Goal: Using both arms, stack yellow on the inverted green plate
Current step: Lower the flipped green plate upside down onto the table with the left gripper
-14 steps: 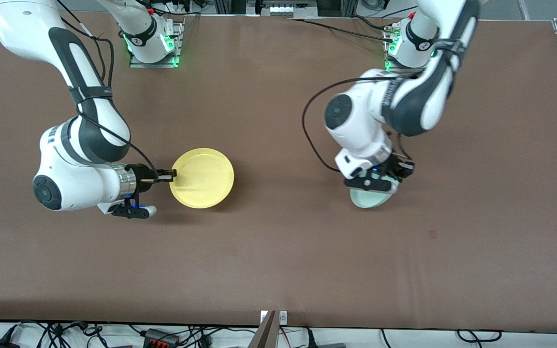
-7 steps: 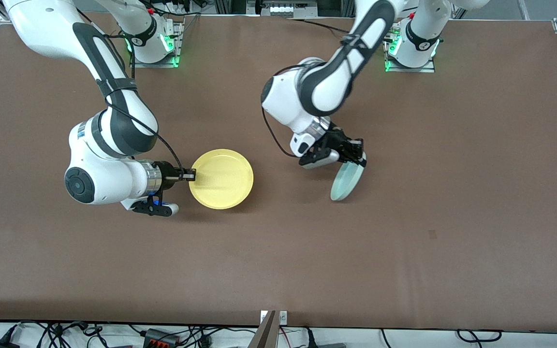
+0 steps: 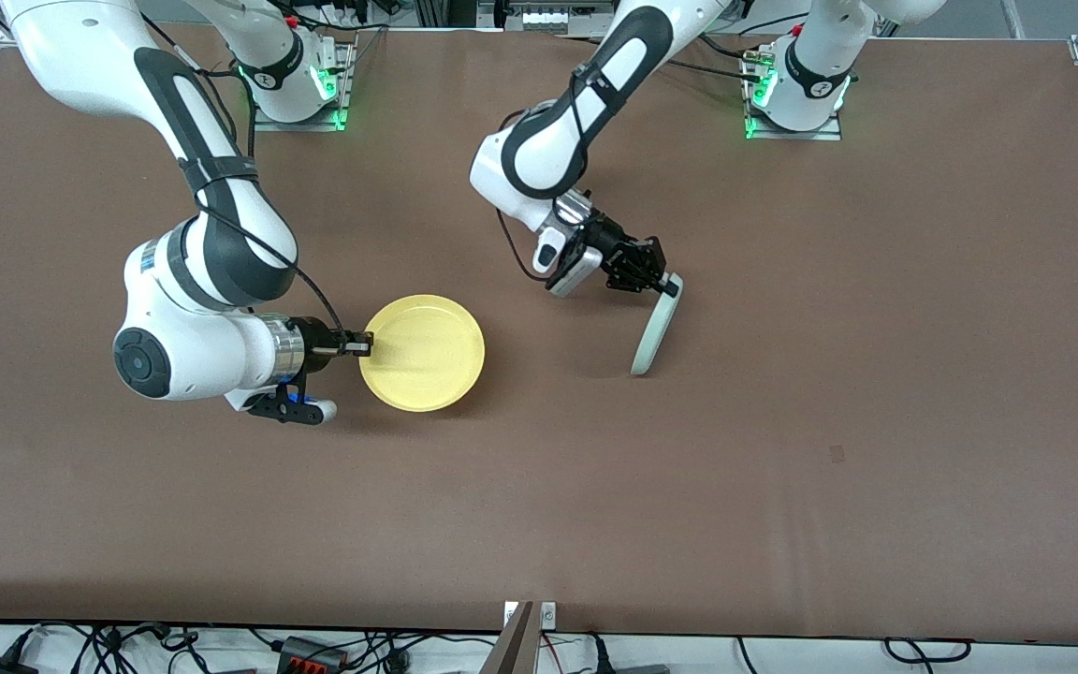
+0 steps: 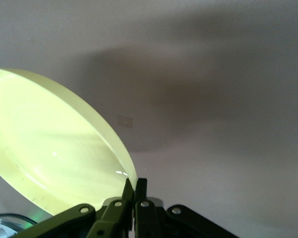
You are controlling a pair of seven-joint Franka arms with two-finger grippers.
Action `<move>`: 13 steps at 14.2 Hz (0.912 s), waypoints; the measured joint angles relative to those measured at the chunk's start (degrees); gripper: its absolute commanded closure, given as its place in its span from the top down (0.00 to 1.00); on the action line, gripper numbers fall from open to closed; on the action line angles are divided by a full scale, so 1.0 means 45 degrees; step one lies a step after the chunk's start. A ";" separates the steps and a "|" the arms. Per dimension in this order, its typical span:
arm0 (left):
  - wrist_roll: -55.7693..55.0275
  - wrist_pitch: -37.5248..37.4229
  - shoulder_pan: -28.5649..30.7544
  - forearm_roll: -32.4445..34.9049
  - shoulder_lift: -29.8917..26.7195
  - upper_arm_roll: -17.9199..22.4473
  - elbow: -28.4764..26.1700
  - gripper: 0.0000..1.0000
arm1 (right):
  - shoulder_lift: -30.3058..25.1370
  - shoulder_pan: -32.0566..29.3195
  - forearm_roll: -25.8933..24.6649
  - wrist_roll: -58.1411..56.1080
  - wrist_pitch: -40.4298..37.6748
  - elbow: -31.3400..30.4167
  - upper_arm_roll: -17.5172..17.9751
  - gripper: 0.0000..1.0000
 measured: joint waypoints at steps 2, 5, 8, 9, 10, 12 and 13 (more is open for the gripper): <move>-0.0129 0.0056 -0.0193 -0.0005 0.0075 -0.0011 0.0005 1.00 | 0.0071 0.0000 0.0000 0.0000 0.0001 0.0003 0.0000 0.00; -0.0544 0.2639 -0.0156 -0.1078 0.0133 -0.0047 0.0074 1.00 | 0.0079 -0.0003 0.0000 0.0000 0.0002 0.0027 0.0000 0.00; -0.0892 0.3996 0.0332 -0.2923 0.0303 -0.0041 0.0557 1.00 | 0.0080 -0.0011 0.0001 0.0001 0.0002 0.0037 -0.0001 0.00; -0.0891 0.4440 0.0590 -0.3784 0.0294 -0.0047 0.0835 1.00 | 0.0080 -0.0012 0.0001 0.0001 0.0001 0.0039 -0.0001 0.00; -0.0879 0.5024 0.0847 -0.4592 0.0273 -0.0054 0.1085 1.00 | 0.0081 -0.0012 0.0000 0.0000 0.0002 0.0044 -0.0001 0.00; -0.0867 0.6198 0.1371 -0.6108 0.0150 -0.0067 0.1380 1.00 | 0.0080 -0.0012 0.0000 -0.0013 0.0002 0.0070 0.0000 0.00; -0.0863 0.6658 0.1588 -0.6668 0.0069 -0.0071 0.1426 1.00 | 0.0080 -0.0013 0.0000 -0.0016 0.0002 0.0092 -0.0001 0.00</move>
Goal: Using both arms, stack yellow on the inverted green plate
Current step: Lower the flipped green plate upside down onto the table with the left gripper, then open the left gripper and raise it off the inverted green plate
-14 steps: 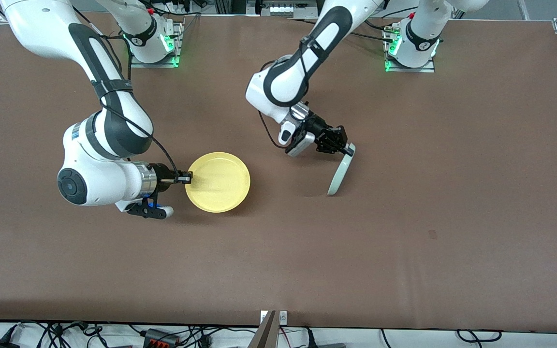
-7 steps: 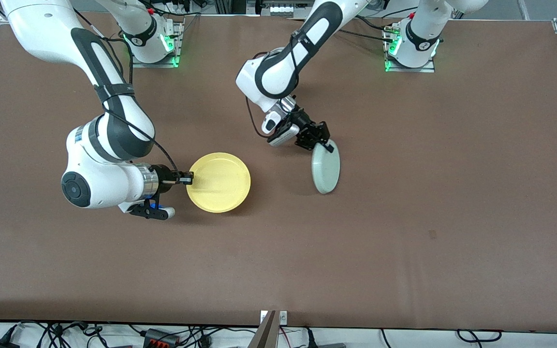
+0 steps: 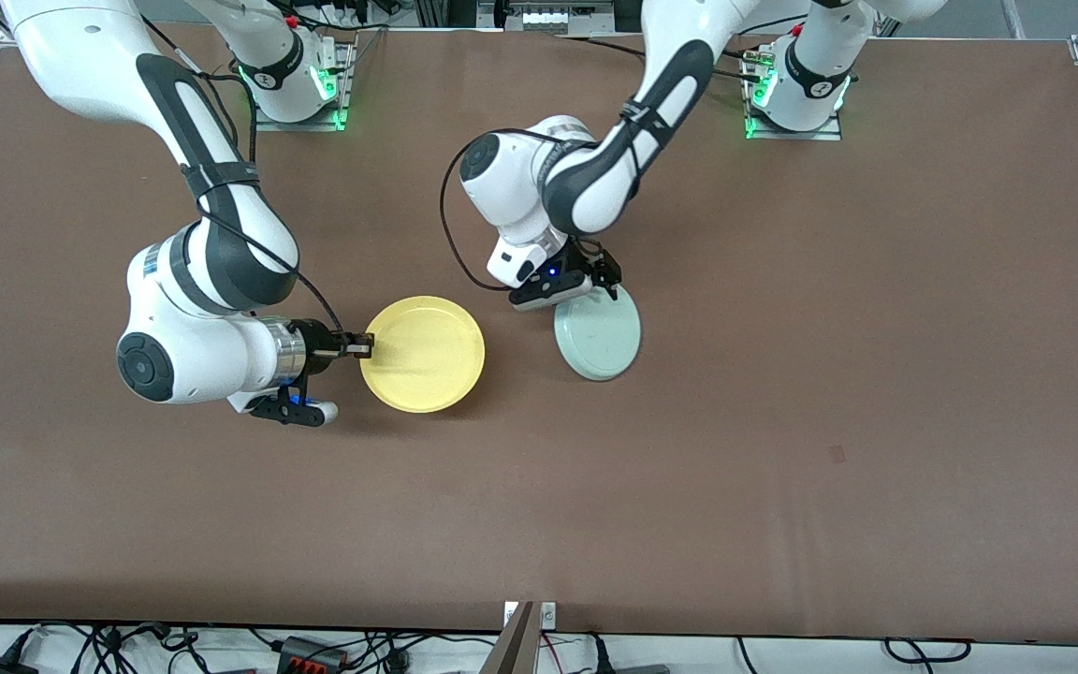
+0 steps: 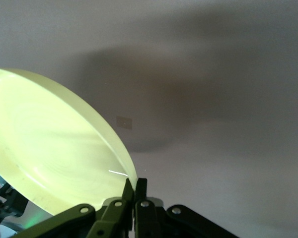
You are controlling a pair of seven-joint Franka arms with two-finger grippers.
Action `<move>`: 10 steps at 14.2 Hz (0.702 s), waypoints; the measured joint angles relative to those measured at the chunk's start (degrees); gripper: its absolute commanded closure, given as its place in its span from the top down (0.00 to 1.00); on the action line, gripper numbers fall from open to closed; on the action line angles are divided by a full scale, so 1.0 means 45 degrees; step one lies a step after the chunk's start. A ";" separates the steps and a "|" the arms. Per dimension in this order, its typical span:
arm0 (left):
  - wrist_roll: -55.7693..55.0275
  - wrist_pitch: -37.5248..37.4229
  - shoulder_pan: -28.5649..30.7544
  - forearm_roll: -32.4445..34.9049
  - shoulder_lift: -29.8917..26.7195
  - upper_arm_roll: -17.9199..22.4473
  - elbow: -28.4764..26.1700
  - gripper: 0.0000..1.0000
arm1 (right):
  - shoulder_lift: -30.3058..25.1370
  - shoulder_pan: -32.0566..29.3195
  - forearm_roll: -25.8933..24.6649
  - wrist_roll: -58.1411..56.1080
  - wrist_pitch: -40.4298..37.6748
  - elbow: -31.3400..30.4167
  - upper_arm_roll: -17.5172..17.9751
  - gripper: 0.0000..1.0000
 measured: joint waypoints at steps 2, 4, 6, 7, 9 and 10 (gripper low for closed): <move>0.0007 0.0417 0.0274 -0.0634 -0.0140 -0.0024 0.0018 1.00 | 0.0001 0.0001 0.0000 0.0000 0.0000 0.0026 0.0002 0.00; 0.0001 0.0491 0.0436 -0.1263 -0.0324 -0.0038 0.0053 1.00 | 0.0000 0.0005 0.0000 0.0000 0.0000 0.0031 0.0005 0.00; 0.0001 0.0491 0.0583 -0.1757 -0.0518 -0.0046 0.0053 1.00 | 0.0001 0.0002 -0.0022 -0.0008 0.0000 0.0032 0.0000 0.00; 0.0001 0.0508 0.0641 -0.1830 -0.0550 -0.0047 0.0047 1.00 | 0.0001 -0.0002 -0.0037 -0.0026 -0.0001 0.0032 -0.0009 0.00; 0.0007 0.0866 0.0687 -0.1921 -0.0495 -0.0055 -0.0161 1.00 | 0.0004 -0.0010 -0.0048 -0.0044 -0.0001 0.0033 -0.0021 0.00; 0.0006 0.1294 0.0688 -0.1926 -0.0372 -0.0068 -0.0392 1.00 | 0.0006 -0.0014 -0.0054 -0.0052 -0.0001 0.0032 -0.0028 0.00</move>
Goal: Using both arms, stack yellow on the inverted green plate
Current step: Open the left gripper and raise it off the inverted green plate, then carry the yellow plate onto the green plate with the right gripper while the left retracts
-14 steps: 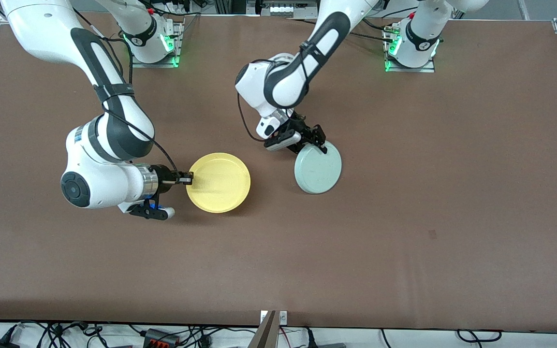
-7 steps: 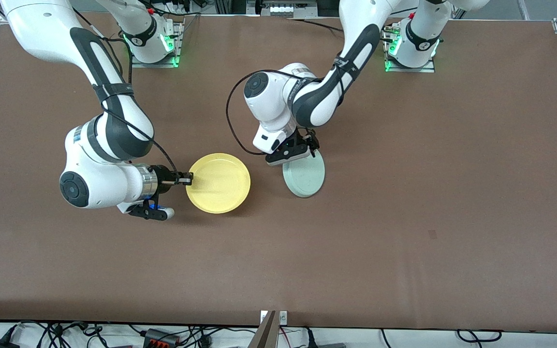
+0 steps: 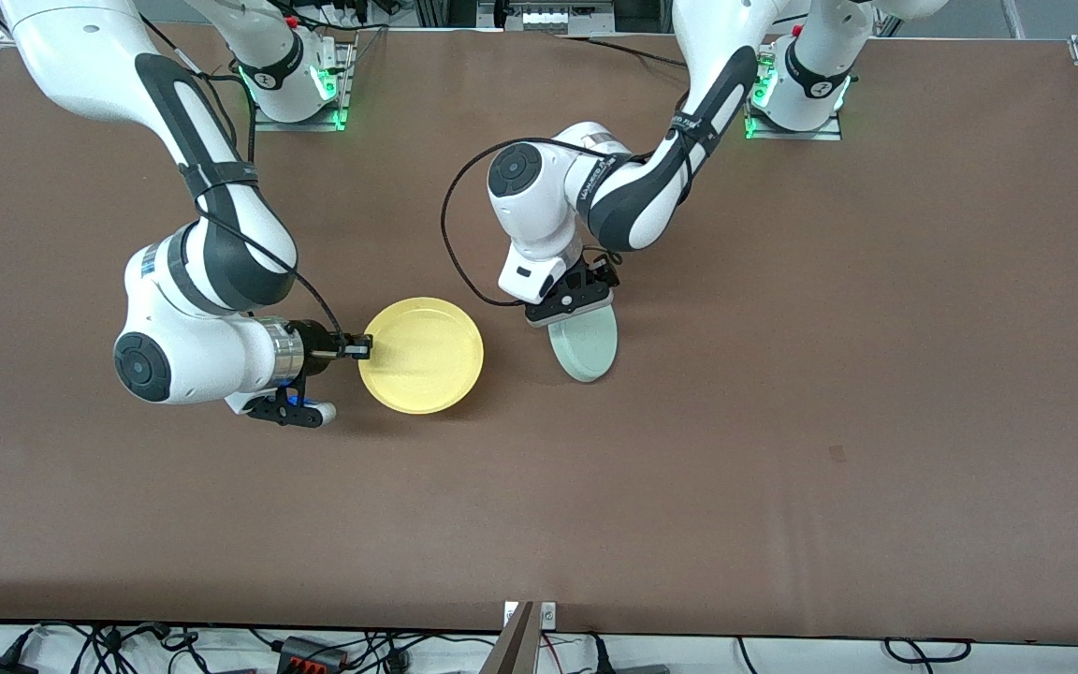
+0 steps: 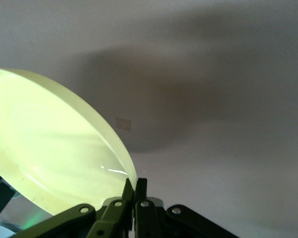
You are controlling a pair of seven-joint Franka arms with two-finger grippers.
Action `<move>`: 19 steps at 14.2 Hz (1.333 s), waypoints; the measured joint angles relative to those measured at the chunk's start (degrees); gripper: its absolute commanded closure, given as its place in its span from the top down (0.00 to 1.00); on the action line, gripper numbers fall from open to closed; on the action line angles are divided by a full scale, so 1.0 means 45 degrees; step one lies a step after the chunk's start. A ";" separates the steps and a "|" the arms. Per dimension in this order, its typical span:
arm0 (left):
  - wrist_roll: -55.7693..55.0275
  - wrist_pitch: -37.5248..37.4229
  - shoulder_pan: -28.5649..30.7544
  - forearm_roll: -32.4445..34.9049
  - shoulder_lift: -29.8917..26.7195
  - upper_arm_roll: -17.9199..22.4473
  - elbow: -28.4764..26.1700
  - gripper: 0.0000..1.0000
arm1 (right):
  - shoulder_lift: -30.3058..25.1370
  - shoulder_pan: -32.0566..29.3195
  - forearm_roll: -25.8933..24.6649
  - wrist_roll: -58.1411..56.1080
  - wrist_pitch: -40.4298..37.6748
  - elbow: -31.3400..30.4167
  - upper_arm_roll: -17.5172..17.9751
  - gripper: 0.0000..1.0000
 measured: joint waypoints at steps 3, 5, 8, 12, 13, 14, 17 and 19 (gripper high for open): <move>-0.0017 0.1246 0.0001 -0.0003 0.0522 -0.0028 -0.0440 1.00 | 0.0004 -0.0010 -0.0001 -0.0008 -0.0006 0.0000 -0.0011 0.00; -0.0022 0.1409 0.0021 -0.0092 0.0577 -0.0050 -0.0436 1.00 | 0.0005 -0.0011 -0.0001 -0.0009 -0.0006 0.0000 -0.0016 0.00; -0.0022 0.1416 0.0307 -0.0348 0.0531 -0.0104 -0.0422 1.00 | 0.0007 -0.0011 -0.0002 -0.0028 -0.0007 0.0000 -0.0017 0.00; 0.2417 0.1377 0.1132 -0.0358 0.0431 -0.0487 -0.0427 1.00 | 0.0022 -0.0010 -0.0006 -0.0038 -0.0007 0.0000 -0.0018 0.00; 0.3477 0.1328 0.1232 -0.0361 0.0432 -0.0541 -0.0433 1.00 | 0.0024 -0.0010 -0.0006 -0.0040 -0.0007 0.0000 -0.0018 0.00; 0.4545 0.1315 0.1301 -0.0364 0.0431 -0.0560 -0.0442 1.00 | 0.0025 -0.0010 -0.0006 -0.0041 -0.0007 0.0000 -0.0018 0.00; 0.6817 0.1322 0.1764 -0.1023 0.0407 -0.0957 -0.0432 1.00 | 0.0028 -0.0010 -0.0007 -0.0046 -0.0007 0.0000 -0.0018 0.00; 0.7321 0.1328 0.2556 -0.1730 0.0244 -0.1720 -0.0402 1.00 | 0.0036 -0.0009 0.0016 -0.0046 -0.0007 0.0000 -0.0019 0.00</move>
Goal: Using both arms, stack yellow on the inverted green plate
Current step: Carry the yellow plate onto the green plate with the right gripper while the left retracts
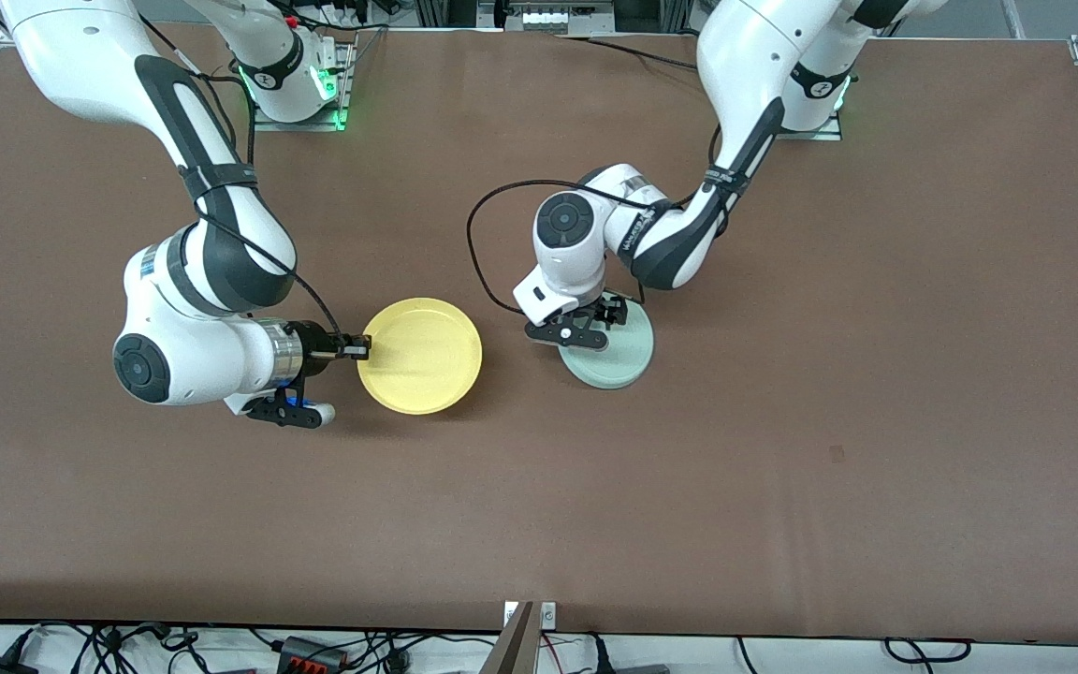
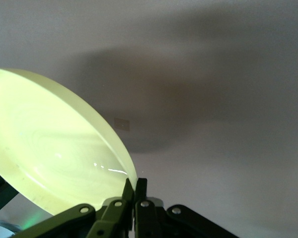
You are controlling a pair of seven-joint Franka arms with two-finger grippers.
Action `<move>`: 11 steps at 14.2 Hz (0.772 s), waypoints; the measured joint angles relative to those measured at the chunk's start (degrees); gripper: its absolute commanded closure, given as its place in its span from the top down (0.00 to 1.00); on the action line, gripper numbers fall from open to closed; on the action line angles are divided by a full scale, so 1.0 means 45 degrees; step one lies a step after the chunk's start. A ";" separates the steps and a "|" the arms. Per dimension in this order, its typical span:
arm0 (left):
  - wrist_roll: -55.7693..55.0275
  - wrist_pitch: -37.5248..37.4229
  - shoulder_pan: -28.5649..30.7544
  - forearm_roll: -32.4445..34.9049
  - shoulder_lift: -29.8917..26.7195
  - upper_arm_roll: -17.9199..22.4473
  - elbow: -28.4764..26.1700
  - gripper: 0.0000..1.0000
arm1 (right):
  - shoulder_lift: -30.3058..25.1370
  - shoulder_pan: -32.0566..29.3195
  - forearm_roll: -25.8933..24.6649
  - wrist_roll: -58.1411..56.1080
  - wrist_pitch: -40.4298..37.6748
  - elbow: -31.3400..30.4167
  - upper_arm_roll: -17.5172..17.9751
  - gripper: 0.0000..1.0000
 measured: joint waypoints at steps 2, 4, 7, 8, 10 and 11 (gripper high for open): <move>0.0240 -0.0013 0.1122 -0.0077 -0.0302 -0.0913 0.0013 1.00 | 0.0029 0.0073 0.0261 0.0003 0.0015 0.0000 0.0060 0.00; 0.0338 -0.0062 0.1831 -0.0084 -0.0561 -0.1472 0.0013 1.00 | 0.0055 0.0496 0.0509 0.0098 0.0211 -0.0003 0.0090 0.00; 0.0309 -0.0965 0.2240 -0.0084 -0.1120 -0.1486 0.0055 1.00 | 0.0387 0.1118 0.0536 0.0207 0.0389 -0.0010 0.0108 0.00; 0.0306 -0.1427 0.2592 -0.0084 -0.1429 -0.1460 0.0083 1.00 | 0.0551 0.1364 0.0541 0.0207 0.0540 -0.0009 0.0116 0.00; 0.0359 -0.2268 0.3786 -0.0083 -0.2181 -0.1428 0.0106 1.00 | 0.0879 0.1996 0.0544 0.0271 0.1213 -0.0010 0.0123 0.00; 0.0453 -0.2557 0.4470 -0.0082 -0.2513 -0.1427 0.0109 1.00 | 0.1032 0.2294 0.0545 0.0478 0.1538 -0.0015 0.0122 0.00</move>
